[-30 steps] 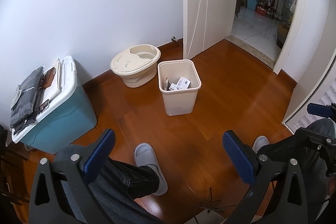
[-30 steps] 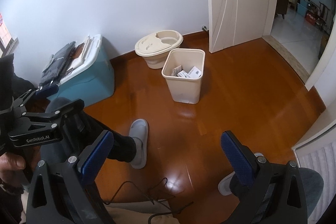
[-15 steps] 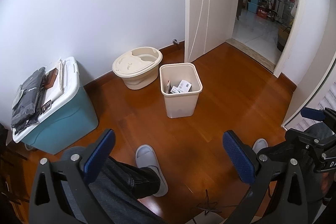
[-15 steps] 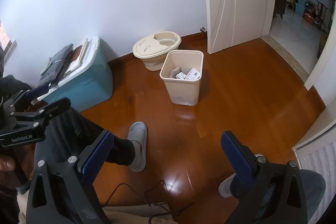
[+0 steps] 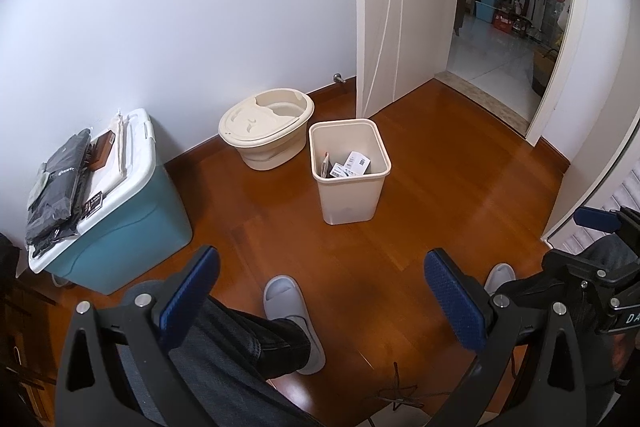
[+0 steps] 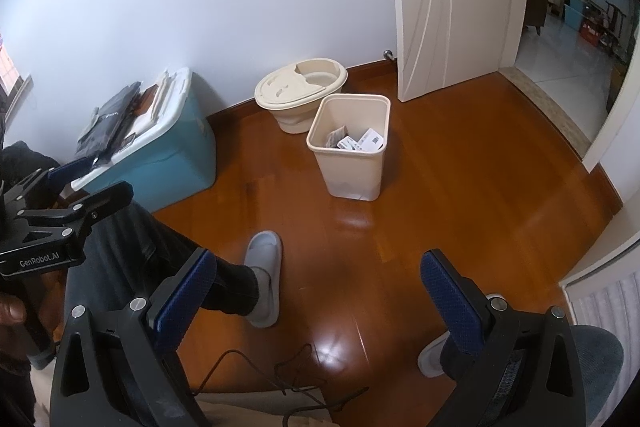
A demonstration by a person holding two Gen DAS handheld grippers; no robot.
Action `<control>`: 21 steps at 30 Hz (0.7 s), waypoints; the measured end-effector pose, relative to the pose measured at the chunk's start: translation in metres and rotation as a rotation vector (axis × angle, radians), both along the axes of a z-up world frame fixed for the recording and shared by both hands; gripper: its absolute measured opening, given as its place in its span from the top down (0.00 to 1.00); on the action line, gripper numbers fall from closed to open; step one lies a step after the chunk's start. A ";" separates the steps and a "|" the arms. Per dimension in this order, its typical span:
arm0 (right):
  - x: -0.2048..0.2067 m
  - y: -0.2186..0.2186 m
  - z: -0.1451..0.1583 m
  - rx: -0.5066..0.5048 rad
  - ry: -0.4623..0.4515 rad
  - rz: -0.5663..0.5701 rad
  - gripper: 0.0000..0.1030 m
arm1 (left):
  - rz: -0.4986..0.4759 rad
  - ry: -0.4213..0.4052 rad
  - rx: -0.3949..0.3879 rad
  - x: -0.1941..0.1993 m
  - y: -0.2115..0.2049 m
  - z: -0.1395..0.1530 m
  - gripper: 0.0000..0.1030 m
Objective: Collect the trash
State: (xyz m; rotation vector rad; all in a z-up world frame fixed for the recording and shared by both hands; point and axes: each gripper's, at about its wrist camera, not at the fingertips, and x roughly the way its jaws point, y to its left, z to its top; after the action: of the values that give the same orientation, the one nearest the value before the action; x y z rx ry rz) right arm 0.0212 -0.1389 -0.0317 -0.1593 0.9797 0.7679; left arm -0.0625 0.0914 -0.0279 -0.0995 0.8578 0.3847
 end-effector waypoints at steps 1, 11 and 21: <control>0.000 0.001 -0.001 -0.002 0.001 0.000 0.00 | 0.000 0.001 0.004 0.000 -0.001 0.000 0.00; -0.002 0.007 -0.005 -0.008 0.001 0.003 0.00 | 0.001 -0.001 0.024 0.000 0.000 -0.001 0.00; -0.006 0.010 -0.010 -0.010 0.002 0.000 0.00 | 0.016 -0.035 -0.014 -0.003 0.001 -0.001 0.00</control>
State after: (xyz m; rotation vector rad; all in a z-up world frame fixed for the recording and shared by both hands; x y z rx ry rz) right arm 0.0157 -0.1291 -0.0412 -0.1675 0.9855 0.7635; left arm -0.0655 0.0929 -0.0294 -0.1262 0.8261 0.3912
